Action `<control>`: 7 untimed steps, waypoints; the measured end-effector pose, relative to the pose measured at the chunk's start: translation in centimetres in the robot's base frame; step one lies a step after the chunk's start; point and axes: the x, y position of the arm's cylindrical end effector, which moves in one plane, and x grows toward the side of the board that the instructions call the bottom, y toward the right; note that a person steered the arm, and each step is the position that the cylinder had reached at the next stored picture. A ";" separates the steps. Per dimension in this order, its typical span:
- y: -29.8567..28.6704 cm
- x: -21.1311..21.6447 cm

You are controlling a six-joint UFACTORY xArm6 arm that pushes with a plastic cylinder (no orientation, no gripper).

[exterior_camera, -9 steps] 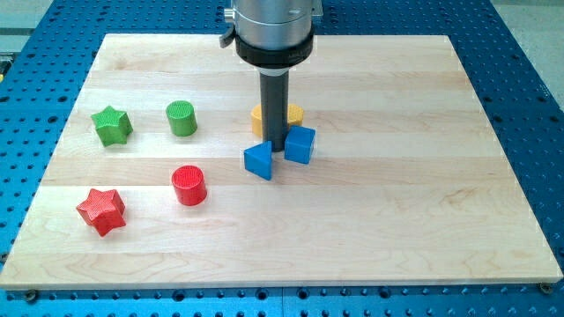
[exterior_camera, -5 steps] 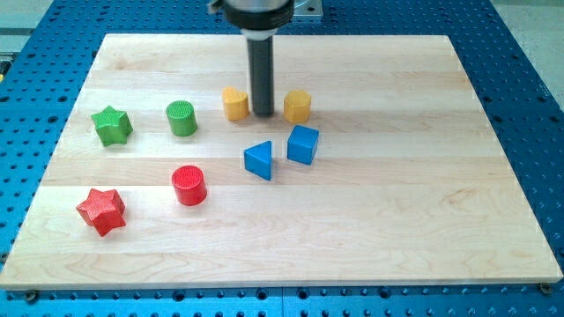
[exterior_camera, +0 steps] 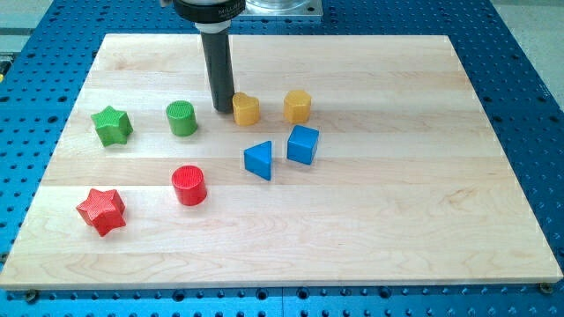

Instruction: Move the yellow heart to the center

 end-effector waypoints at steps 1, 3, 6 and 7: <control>0.6 -1.8; 0.4 -0.3; 6.3 -1.2; 9.1 -0.1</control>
